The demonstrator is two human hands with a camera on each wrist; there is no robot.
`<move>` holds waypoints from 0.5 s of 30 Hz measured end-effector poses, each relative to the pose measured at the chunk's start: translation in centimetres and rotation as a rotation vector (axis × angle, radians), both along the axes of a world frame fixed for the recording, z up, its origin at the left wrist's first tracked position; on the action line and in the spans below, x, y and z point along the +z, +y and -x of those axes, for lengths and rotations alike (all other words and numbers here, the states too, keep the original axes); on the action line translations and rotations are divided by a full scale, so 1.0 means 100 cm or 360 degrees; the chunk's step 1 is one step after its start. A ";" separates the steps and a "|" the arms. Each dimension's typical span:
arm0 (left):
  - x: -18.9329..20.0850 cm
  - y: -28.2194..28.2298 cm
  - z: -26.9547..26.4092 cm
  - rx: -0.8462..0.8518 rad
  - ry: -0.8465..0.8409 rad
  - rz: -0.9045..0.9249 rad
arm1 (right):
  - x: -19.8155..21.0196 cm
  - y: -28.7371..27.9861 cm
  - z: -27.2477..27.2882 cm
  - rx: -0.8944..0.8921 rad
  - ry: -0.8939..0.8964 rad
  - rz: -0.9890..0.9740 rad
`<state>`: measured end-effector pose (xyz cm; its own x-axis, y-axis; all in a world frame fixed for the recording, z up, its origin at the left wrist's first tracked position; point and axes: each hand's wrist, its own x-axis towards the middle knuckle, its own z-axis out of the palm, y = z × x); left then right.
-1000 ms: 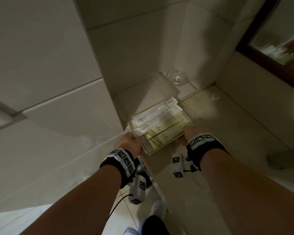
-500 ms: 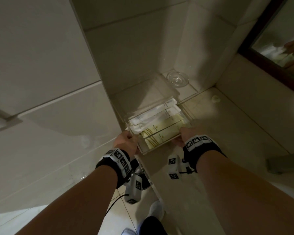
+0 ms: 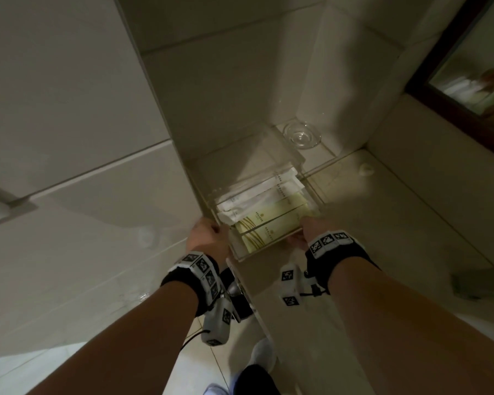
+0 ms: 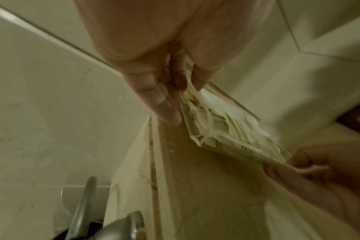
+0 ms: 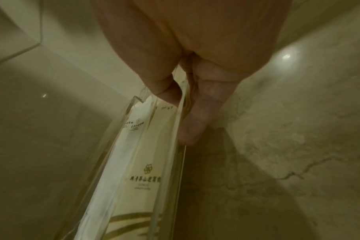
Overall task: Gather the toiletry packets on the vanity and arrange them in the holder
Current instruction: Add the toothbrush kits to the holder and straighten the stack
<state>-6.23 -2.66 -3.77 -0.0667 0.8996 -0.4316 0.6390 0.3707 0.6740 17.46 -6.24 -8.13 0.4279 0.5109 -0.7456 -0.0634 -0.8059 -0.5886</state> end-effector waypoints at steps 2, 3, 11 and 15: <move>0.001 -0.003 -0.002 -0.0064 0.0167 -0.0147 | 0.009 0.002 0.001 -0.0065 0.0043 -0.0159; 0.002 -0.005 -0.003 -0.0081 0.0180 -0.0176 | 0.011 0.002 0.001 -0.0170 0.0118 -0.0204; 0.008 -0.005 -0.003 -0.0325 0.0235 -0.0249 | 0.025 0.003 0.001 -0.0396 0.0264 -0.0051; 0.007 -0.006 -0.002 -0.0417 0.0264 -0.0244 | 0.025 0.001 0.003 -0.0420 0.0330 -0.0196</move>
